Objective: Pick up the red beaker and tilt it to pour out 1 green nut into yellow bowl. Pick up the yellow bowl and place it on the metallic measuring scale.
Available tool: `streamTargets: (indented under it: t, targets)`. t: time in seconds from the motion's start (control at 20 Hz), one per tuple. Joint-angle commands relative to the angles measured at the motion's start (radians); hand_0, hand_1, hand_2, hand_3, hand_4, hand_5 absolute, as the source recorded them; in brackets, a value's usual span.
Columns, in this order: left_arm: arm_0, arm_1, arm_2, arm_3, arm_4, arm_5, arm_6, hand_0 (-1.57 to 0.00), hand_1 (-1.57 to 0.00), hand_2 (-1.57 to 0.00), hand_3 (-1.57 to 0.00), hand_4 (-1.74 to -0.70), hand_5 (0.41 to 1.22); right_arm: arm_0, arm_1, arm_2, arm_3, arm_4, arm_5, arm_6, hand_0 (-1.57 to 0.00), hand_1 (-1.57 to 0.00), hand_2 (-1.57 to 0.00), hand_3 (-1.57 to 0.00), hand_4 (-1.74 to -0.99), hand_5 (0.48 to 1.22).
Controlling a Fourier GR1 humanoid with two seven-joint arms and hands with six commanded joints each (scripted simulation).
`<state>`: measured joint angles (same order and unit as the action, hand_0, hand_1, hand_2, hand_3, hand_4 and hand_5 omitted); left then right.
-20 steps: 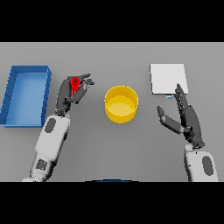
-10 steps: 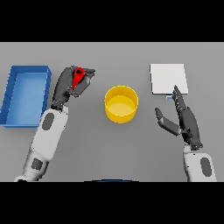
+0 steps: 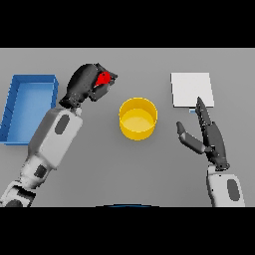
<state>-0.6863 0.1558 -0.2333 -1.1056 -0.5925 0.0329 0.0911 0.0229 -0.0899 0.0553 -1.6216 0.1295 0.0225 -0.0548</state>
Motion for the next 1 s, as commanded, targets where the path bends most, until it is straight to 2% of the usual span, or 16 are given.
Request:
streamTargets:
  t: [0.0,0.1,0.15,0.3,0.45,0.6,0.75,0.9,0.95]
  targets:
    - [-0.010,0.017,-0.036,0.001,-0.038,-0.028,0.007,-1.57,-1.57,-1.57,-1.57,-1.71,1.136,0.013,-0.001,0.004,-0.015,0.004,-0.001,-0.013,0.00,0.00,0.00,0.00,-1.280,0.690]
    - [-0.057,0.045,-0.096,0.022,-0.115,-0.083,0.036,-1.57,-1.57,-1.57,-1.57,-1.72,1.160,0.004,-0.010,-0.003,-0.011,0.003,0.001,-0.001,0.00,0.00,0.00,0.00,-1.287,0.694]
    - [-0.071,0.054,-0.126,0.035,-0.146,-0.108,0.034,-1.57,-1.57,-1.57,-1.57,-1.73,1.172,0.020,-0.012,0.000,-0.022,0.005,0.003,-0.019,0.00,0.00,0.00,0.00,-1.290,0.695]
    - [-0.119,0.070,-0.205,0.070,-0.215,-0.199,0.021,-1.57,-1.57,-1.57,-1.57,-1.73,1.196,0.017,-0.008,0.006,-0.023,0.011,0.001,0.004,0.00,0.00,0.00,0.00,-1.290,0.694]
    - [-0.178,0.091,-0.269,0.084,-0.280,-0.307,0.027,-1.57,-1.57,-1.57,-1.57,-1.61,1.208,0.031,0.006,0.003,-0.023,-0.007,0.003,0.007,0.00,0.00,0.00,0.00,-1.284,0.678]
    - [-0.245,0.093,-0.337,0.120,-0.352,-0.394,0.037,-1.57,-1.57,-1.57,-1.36,-1.66,1.214,0.025,0.009,-0.013,-0.023,-0.041,0.011,0.033,0.00,0.00,0.00,0.00,-1.279,0.651]
    - [-0.314,0.083,-0.401,0.169,-0.418,-0.458,0.039,-1.57,-1.57,-1.57,-1.30,-1.69,1.218,0.019,0.015,-0.019,-0.018,-0.053,0.012,0.029,0.00,0.00,0.00,0.00,-1.299,0.627]
    - [-0.370,0.079,-0.456,0.223,-0.466,-0.490,-0.013,-1.57,-1.57,-1.57,-1.20,-1.71,1.219,0.026,0.021,-0.024,-0.012,-0.068,0.018,0.024,0.00,0.00,0.00,0.00,-1.301,0.607]
    - [-0.390,0.070,-0.473,0.233,-0.481,-0.504,-0.018,-1.57,-1.57,-1.57,-1.28,-1.71,1.220,0.015,0.015,-0.029,-0.008,-0.071,0.021,0.026,0.00,0.00,0.00,0.00,-1.296,0.606]
